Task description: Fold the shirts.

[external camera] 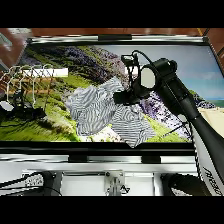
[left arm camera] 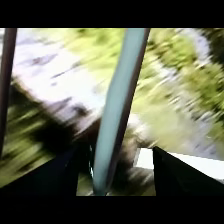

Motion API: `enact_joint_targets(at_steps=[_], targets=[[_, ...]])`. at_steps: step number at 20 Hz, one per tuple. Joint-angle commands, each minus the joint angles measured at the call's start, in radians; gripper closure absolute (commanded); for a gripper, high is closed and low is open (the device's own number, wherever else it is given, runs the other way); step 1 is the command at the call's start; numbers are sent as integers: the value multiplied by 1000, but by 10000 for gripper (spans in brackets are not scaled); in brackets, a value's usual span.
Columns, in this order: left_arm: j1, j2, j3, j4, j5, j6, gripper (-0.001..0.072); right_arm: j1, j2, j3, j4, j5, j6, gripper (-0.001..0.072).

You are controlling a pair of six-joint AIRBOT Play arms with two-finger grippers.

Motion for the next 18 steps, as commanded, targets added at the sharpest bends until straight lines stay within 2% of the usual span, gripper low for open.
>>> enact_joint_targets(at_steps=[1, 6, 7, 8, 9, 12, 18], targets=[[0, -40, 4, -17, 13, 11, 250, 1, -1, 0, 0, 0, 0, 638], [-2, -43, 4, -18, 55, 53, 506, 1, -1, 0, -3, -5, 0, 638], [-2, -43, 4, -18, 56, 53, 521, 1, -1, 0, -2, -13, 0, 638], [-2, -42, 4, -18, 55, 52, 624, 1, -1, 0, -2, -22, 0, 638], [-2, -39, 4, -26, 54, 53, 649, 1, -1, 0, -2, -32, 0, 638], [-7, -29, 24, -25, 15, 82, 652, 1, -1, 0, -2, -56, 0, 638], [-25, 39, 158, -29, -74, 85, 654, 1, -1, 0, -7, -61, 0, 638]])
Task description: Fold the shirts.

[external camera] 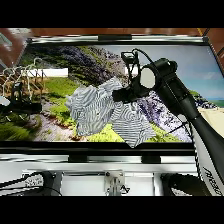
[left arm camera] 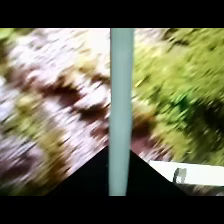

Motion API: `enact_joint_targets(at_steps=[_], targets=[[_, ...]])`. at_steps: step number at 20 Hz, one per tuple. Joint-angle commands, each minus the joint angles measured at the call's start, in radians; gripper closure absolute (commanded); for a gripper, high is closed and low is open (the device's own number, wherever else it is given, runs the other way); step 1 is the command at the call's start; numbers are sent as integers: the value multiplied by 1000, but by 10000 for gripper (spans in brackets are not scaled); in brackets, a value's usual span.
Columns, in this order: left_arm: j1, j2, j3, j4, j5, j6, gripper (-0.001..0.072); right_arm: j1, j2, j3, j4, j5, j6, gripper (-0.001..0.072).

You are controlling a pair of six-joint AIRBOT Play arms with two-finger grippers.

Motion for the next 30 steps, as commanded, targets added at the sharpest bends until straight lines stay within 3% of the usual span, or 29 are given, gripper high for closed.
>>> enact_joint_targets(at_steps=[1, 8, 13, 15, 19, 25, 30], targets=[[-14, 53, 88, -9, -66, 9, 654, 1, -1, 0, -18, -6, 0, 638], [-71, 335, 254, -61, -229, -5, 655, 0, 1, 76, -174, 14, 14, 638], [-369, 556, 136, 5, -561, -8, 657, 0, 1, 203, -335, 35, 46, 639], [-548, 676, 17, 98, -569, -24, 658, 0, 1, 225, -368, 38, 45, 639], [-856, 913, -163, 197, -613, -232, 658, 0, 1, 227, -390, 63, 45, 639], [-1156, 1115, -205, 349, -643, -501, 660, 0, 1, 227, -395, 71, 50, 639], [-1316, 1100, -230, 311, -681, -507, 660, 0, 1, 227, -416, 71, 71, 639]])
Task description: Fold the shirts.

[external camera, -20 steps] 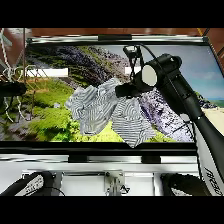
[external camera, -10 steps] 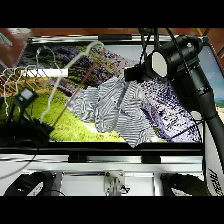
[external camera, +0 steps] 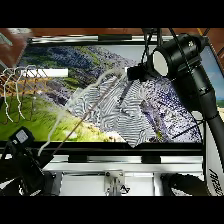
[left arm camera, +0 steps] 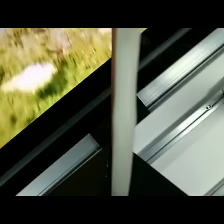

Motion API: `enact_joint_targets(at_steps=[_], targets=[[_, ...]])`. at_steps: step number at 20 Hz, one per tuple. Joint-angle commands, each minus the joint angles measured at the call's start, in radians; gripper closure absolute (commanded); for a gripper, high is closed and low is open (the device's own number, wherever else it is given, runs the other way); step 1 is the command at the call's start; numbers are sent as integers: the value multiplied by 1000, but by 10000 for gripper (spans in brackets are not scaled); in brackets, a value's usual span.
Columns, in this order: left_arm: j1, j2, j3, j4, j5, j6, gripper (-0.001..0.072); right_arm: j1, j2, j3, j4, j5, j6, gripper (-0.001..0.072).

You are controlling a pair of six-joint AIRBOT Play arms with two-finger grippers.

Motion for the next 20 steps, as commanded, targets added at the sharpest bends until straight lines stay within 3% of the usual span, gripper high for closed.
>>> enact_joint_targets(at_steps=[1, 5, 8, 15, 18, 20], targets=[[-127, 5, -24, 23, -25, -45, 660, 0, 0, 1, -13, 2, 17, 639], [-158, -8, -61, 132, -77, -53, 660, 0, 0, 1, -13, 2, 23, 639], [-157, -41, -126, 161, -30, -65, 660, 2, 0, 1, 10, 2, 23, 639], [-155, -257, -156, 220, 256, -221, 660, 49, 49, 1, 38, 0, 22, 639], [-156, -365, -156, 207, 475, -220, 660, 93, 100, 1, 37, -37, -39, 639], [-156, -423, -155, 179, 555, -168, 660, 119, 127, 1, 39, -74, -85, 639]])
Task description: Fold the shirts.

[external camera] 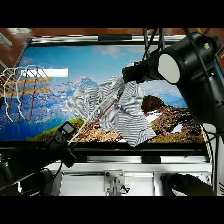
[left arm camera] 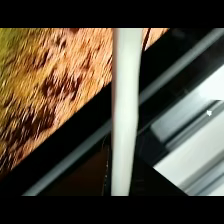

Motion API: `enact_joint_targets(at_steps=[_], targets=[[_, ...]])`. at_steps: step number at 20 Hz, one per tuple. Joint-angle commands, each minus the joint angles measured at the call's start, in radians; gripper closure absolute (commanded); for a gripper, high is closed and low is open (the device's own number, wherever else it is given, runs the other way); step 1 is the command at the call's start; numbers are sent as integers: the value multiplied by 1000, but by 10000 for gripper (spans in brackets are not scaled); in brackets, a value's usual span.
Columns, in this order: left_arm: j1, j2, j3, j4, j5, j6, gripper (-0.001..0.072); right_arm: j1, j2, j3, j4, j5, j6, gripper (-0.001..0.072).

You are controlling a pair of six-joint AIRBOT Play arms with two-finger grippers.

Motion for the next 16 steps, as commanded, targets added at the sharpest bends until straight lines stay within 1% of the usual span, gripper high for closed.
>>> enact_joint_targets(at_steps=[1, 3, 6, 7, 11, 13, 14, 15, 16], targets=[[-1, -109, -2, -28, 196, 48, 660, 48, 47, 1, 3, -46, -75, 639], [1, -132, -2, -28, 252, 40, 660, 75, 59, 1, 4, -30, -85, 639], [34, -133, 3, -32, 353, -63, 660, 131, 65, 1, 3, 14, -85, 639], [45, -133, 3, -45, 381, -71, 660, 155, 65, 1, 3, 26, -85, 639], [68, -148, 2, -125, 386, -71, 660, 253, 75, 1, -38, 30, -83, 639], [69, -147, 3, -149, 396, -97, 660, 280, 92, 1, -72, 39, -62, 639], [68, -144, 3, -171, 415, -95, 660, 281, 100, 1, -71, 56, -52, 639], [66, -142, 9, -207, 433, -66, 660, 279, 103, 1, -72, 80, -51, 639], [64, -145, 19, -249, 433, -13, 659, 279, 103, 1, -72, 102, -51, 639]])
